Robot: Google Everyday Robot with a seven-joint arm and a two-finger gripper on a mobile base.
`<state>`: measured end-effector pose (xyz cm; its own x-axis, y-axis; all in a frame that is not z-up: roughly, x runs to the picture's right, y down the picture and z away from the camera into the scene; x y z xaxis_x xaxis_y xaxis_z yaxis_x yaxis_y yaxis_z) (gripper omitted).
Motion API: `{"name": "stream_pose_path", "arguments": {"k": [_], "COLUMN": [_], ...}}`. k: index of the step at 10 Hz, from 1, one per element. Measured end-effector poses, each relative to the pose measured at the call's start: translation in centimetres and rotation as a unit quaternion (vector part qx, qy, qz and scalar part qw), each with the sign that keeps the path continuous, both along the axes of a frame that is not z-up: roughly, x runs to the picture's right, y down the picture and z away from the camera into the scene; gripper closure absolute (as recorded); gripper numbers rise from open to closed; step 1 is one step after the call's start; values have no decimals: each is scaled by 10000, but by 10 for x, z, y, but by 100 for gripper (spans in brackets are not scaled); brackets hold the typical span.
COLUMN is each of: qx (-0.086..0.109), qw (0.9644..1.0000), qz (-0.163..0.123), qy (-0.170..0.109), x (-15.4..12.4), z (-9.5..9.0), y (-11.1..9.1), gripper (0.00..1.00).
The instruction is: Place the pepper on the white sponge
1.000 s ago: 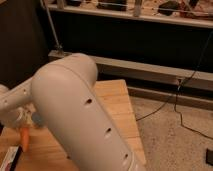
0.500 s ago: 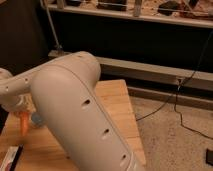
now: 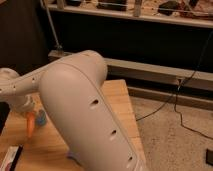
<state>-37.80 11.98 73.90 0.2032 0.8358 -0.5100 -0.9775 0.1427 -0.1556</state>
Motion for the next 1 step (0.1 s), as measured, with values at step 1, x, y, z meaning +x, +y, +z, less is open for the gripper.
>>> {"name": "stream_pose_path", "arguments": {"k": [1], "qx": [-29], "qw": [10000], "qz": [55], "qy": [-15], "x": [4], "z": [0], "y": [5], "gripper": [80]}}
